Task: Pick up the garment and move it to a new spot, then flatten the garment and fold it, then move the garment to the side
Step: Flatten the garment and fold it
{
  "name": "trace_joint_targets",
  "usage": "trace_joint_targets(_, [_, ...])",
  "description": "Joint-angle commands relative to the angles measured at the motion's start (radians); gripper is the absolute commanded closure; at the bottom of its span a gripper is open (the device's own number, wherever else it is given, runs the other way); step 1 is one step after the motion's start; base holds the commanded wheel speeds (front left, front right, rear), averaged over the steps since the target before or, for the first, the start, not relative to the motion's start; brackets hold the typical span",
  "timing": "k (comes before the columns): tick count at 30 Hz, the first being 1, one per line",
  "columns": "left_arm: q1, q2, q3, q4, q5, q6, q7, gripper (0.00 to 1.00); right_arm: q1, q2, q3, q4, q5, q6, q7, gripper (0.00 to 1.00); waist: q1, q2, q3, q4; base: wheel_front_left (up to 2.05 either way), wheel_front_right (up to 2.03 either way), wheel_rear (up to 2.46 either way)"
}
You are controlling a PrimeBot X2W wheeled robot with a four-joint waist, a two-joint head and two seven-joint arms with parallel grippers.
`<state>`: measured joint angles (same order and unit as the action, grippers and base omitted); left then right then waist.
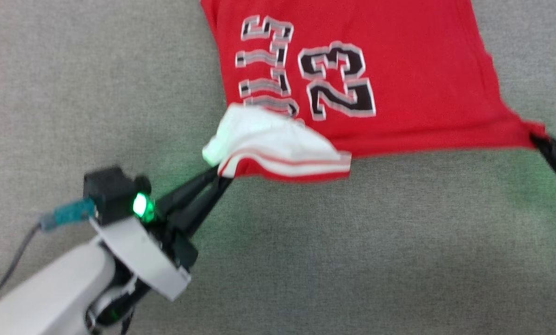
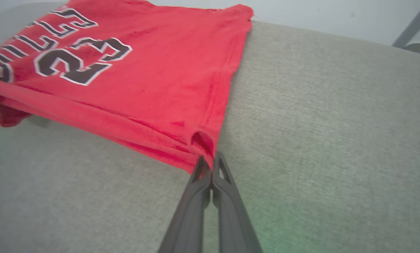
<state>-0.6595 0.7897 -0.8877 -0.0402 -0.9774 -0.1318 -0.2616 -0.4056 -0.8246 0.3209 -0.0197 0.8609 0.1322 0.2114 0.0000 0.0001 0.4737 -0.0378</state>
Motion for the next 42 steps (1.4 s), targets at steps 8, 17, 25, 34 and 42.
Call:
trace_joint_targets(8, [0.249, 0.017, 0.091, -0.085, 0.070, 0.019, -0.003, 1.00, 0.309, 0.065, -0.223, -0.234, -0.053, -0.003, 0.154, 1.00, 0.0000, -0.0001, -0.047, 0.009, 0.00, 0.00, 0.00])
trace_joint_targets(17, [0.403, 0.054, 0.117, -0.214, 0.099, 0.090, -0.002, 1.00, 0.584, 0.183, -0.371, -0.474, -0.106, -0.002, 0.309, 1.00, 0.0000, -0.0001, -0.053, 0.017, 0.00, 0.00, 0.00])
trace_joint_targets(25, [0.305, 0.026, 0.156, -0.225, 0.032, 0.032, 0.004, 1.00, 0.466, 0.218, -0.414, -0.486, -0.107, -0.002, 0.338, 1.00, 0.0000, -0.0001, -0.023, 0.028, 0.00, 0.00, 0.00])
trace_joint_targets(34, [0.034, -0.057, 0.091, -0.066, -0.057, 0.001, 0.048, 1.00, 0.211, 0.195, -0.328, -0.318, -0.088, -0.002, 0.337, 1.00, 0.0000, -0.0001, 0.045, 0.034, 0.00, 0.00, 0.00])
trace_joint_targets(42, [-0.074, -0.080, -0.013, 0.119, -0.064, 0.000, 0.029, 1.00, 0.067, 0.189, -0.202, -0.154, -0.119, -0.002, 0.271, 1.00, 0.0000, -0.0001, 0.095, 0.027, 0.00, 0.00, 0.00])
